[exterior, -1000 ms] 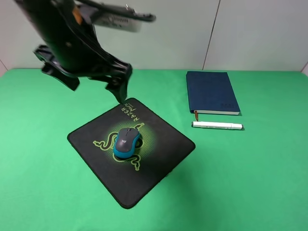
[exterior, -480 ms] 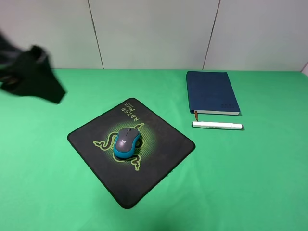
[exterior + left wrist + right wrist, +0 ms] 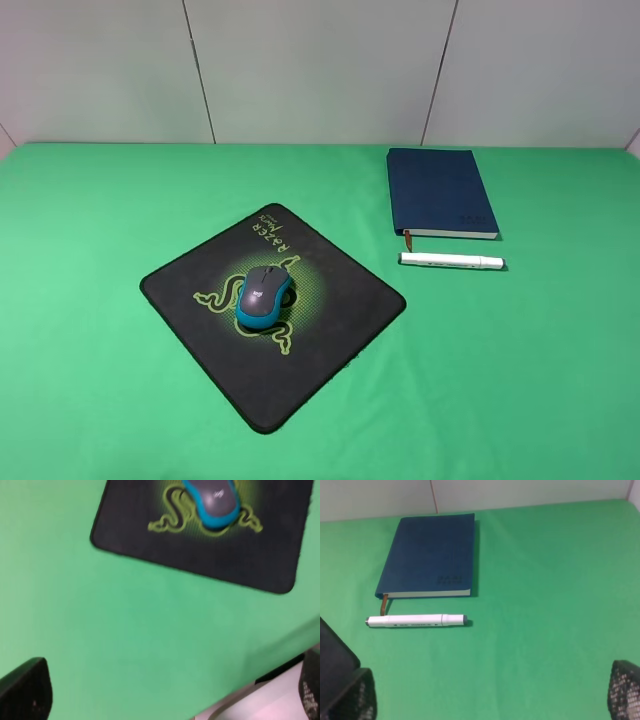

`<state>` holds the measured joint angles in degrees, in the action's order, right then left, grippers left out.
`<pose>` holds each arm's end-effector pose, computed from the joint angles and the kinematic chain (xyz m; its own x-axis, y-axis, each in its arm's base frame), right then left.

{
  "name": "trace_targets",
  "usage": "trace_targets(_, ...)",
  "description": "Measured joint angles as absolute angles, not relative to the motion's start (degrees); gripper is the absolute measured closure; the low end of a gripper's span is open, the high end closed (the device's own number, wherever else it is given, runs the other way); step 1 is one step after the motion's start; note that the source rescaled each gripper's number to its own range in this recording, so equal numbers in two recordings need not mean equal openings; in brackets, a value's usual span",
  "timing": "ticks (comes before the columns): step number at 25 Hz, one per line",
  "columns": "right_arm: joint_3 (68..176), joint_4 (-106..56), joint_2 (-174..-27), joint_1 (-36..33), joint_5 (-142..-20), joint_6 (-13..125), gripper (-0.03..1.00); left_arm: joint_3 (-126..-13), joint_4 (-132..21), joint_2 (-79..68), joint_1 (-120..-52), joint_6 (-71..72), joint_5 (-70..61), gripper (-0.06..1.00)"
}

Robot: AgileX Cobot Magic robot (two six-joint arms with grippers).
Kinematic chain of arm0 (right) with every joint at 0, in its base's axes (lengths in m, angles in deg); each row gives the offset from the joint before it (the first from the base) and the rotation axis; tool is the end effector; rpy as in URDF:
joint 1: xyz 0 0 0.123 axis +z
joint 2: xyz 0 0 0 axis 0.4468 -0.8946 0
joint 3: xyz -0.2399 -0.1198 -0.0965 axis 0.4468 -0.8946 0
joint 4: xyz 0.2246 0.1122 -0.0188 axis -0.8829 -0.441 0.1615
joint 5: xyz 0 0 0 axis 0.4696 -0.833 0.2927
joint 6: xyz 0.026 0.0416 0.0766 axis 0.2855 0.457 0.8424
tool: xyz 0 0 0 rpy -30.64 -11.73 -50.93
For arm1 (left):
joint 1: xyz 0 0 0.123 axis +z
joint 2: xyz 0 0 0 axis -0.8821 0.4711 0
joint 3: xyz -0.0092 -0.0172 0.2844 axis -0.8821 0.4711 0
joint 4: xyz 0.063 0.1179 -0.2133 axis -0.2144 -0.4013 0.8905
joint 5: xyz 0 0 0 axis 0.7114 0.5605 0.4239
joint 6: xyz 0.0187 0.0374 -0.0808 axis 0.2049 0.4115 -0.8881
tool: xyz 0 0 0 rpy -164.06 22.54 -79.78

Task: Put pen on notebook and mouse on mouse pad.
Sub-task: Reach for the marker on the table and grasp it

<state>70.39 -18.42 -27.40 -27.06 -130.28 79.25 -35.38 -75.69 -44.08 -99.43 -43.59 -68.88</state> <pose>-0.0036 0.0017 0.2796 -0.4241 0.0143 -0.9055 -0.0023 0.9999 0.0168 0.0686 -0.0398 0.3355 -0.6838 0.3679 -0.6301 0.4671 0.8841 0.0093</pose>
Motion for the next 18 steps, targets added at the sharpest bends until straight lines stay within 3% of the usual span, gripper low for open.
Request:
trace_targets(11,70.4,-18.4,-27.4,-27.1,-130.3,79.3,-0.03,-22.1,-65.6,-57.2,-76.2,-25.4,-62.9,-0.06)
trace_targets(18,70.4,-18.4,-27.4,-27.1,-130.3,79.3,-0.03,-18.0,-62.7,-69.3,-68.5,-23.1,-62.0,-0.06)
